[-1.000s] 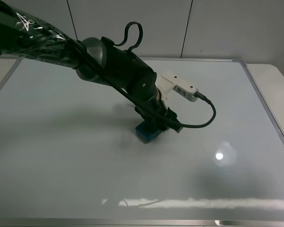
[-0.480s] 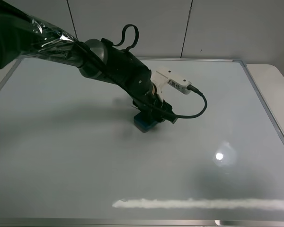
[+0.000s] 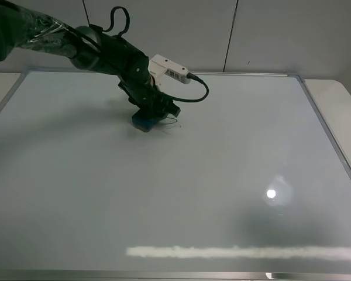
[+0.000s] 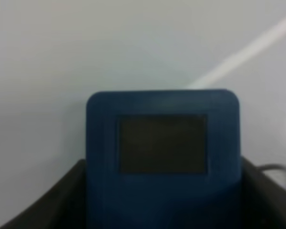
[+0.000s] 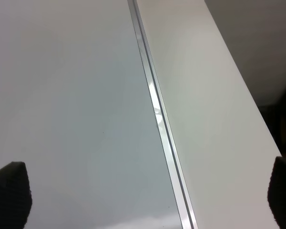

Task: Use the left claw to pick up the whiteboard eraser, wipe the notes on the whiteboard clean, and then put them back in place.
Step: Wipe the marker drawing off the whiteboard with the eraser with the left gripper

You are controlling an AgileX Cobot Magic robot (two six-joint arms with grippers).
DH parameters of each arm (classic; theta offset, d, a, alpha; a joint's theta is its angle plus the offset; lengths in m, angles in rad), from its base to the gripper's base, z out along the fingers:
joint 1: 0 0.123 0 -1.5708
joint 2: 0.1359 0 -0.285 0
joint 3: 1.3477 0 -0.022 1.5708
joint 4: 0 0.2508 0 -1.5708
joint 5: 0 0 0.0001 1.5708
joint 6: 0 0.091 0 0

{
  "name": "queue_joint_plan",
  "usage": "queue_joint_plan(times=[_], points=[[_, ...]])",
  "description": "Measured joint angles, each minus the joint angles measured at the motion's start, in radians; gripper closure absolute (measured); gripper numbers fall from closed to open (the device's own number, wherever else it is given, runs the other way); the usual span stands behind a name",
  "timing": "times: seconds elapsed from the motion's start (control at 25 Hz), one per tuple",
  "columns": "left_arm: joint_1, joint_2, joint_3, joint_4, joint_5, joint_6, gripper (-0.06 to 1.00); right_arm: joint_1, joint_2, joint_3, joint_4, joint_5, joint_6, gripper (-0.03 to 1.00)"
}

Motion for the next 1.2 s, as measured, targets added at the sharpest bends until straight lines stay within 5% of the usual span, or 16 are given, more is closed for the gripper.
queue_joint_plan(times=[0.36, 0.96, 1.2], points=[[0.025, -0.014, -0.003, 0.021, 0.055, -0.077, 0.39, 0.000, 0.000, 0.000, 0.000, 0.000, 0.000, -0.02], [-0.289, -0.004, 0.008, -0.066, 0.001, -0.172, 0.39, 0.000, 0.000, 0.000, 0.000, 0.000, 0.000, -0.02], [-0.290, -0.003, 0.008, -0.068, -0.005, -0.164, 0.39, 0.000, 0.000, 0.000, 0.000, 0.000, 0.000, -0.02]])
